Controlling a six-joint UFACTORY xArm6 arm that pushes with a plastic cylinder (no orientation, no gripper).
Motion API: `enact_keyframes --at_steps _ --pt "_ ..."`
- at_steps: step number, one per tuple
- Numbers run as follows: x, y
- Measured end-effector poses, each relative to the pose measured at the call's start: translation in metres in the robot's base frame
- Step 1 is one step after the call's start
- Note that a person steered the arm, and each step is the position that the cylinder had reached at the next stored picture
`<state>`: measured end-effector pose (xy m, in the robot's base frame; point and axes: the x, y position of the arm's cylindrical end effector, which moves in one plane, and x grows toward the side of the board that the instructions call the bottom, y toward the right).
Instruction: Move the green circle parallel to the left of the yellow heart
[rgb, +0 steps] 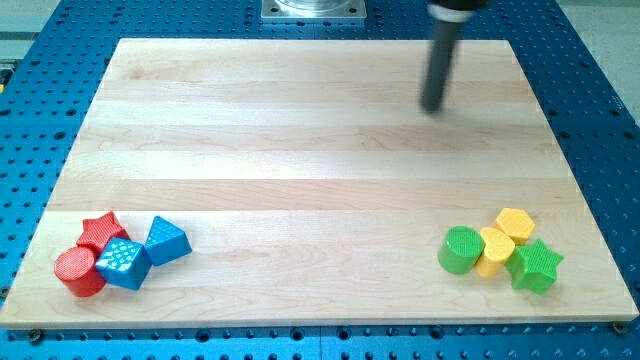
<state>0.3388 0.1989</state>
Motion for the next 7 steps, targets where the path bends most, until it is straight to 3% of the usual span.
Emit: enact_keyframes --at_steps 1,2,4,6,7 --pt "0.06 0.056" --pt "0.151 0.07" --pt "0.269 0.099" --pt "0.276 0.01" --pt "0.251 0.009"
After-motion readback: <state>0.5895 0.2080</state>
